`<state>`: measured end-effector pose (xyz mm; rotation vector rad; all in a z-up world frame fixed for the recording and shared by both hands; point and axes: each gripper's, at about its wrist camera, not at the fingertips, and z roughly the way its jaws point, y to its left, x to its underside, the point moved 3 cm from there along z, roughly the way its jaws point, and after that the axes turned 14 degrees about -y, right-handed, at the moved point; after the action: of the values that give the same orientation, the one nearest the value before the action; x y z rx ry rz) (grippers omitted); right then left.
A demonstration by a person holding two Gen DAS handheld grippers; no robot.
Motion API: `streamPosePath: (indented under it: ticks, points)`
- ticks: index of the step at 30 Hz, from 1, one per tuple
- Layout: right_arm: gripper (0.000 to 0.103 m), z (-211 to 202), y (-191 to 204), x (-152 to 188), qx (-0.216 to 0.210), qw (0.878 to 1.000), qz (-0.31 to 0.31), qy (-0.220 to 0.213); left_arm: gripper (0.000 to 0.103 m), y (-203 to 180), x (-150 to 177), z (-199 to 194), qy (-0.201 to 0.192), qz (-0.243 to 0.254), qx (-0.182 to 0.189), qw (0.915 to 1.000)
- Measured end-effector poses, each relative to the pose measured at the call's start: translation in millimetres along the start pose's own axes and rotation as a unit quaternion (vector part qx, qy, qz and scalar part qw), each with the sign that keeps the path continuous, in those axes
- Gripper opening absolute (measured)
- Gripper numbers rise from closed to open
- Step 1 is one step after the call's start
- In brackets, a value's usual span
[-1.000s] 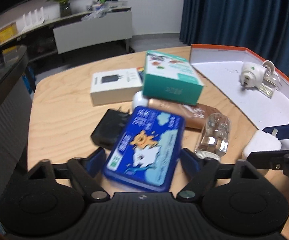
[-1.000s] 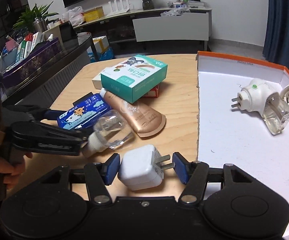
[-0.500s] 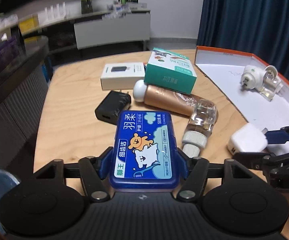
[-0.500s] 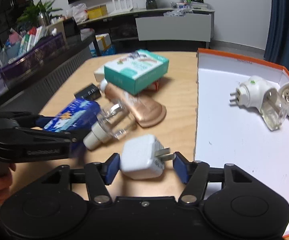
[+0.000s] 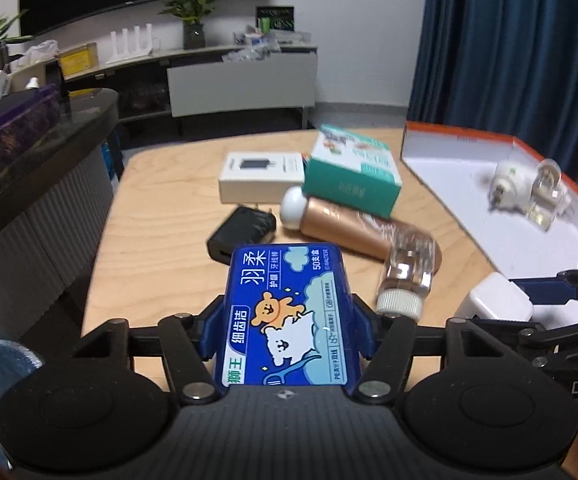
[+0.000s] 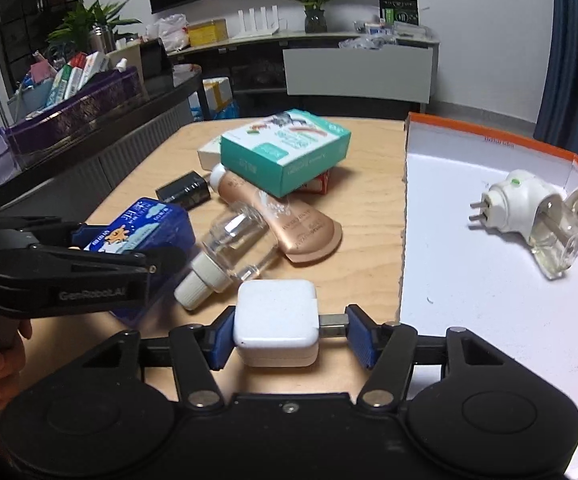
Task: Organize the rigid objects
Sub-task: 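Grasp the blue floss box with left tool while right tool grasps the white charger, then lift and carry the blue box and white charger over the white box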
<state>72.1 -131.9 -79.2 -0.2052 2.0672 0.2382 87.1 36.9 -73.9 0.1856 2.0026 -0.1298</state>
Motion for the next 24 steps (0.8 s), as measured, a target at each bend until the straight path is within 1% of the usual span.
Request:
streamPosePath:
  ticks: [2, 5, 7, 9, 12, 15, 19, 20, 22, 24]
  points:
    - [0.070, -7.2, 0.6, -8.9, 0.003, 1.000, -0.005, -0.014, 0.063, 0.9, -7.2, -9.1, -0.010, -0.007, -0.004, 0.9999]
    - [0.070, -20.4, -8.5, -23.7, 0.010, 0.999, 0.004, -0.037, 0.063, -2.8, -20.7, -24.2, -0.022, -0.017, -0.008, 0.9996]
    - [0.070, -28.9, -18.9, -33.5, 0.019, 0.998, 0.015, -0.050, 0.063, -11.9, -30.4, -33.5, -0.031, -0.020, -0.010, 0.9993]
    - [0.070, -38.8, -32.5, -42.9, 0.036, 0.997, 0.021, -0.065, 0.063, -25.8, -41.5, -40.4, -0.040, -0.022, -0.004, 0.9989]
    - [0.070, -56.6, -59.9, -55.6, 0.066, 0.994, 0.035, -0.085, 0.063, -53.4, -61.2, -43.5, -0.051, -0.028, 0.016, 0.9982]
    - [0.070, -76.0, -92.5, -68.7, 0.105, 0.988, 0.039, -0.102, 0.063, -88.9, -81.9, -39.3, -0.058, -0.041, 0.048, 0.9963]
    - [0.070, -100.5, -138.7, -80.0, 0.143, 0.981, 0.054, -0.118, 0.063, -135.8, -111.8, -20.7, -0.049, -0.062, 0.097, 0.9921]
    - [0.070, -106.7, -149.7, -82.3, 0.153, 0.979, 0.057, -0.123, 0.063, -146.3, -120.4, -16.0, -0.052, -0.060, 0.105, 0.9913]
    - [0.070, -118.3, -170.1, -84.8, 0.167, 0.975, 0.069, -0.131, 0.063, -164.8, -134.0, -8.7, -0.061, -0.053, 0.112, 0.9905]
    - [0.070, -126.1, -187.0, -82.9, 0.177, 0.972, 0.078, -0.134, 0.063, -180.1, -138.3, -2.6, -0.066, -0.050, 0.110, 0.9905]
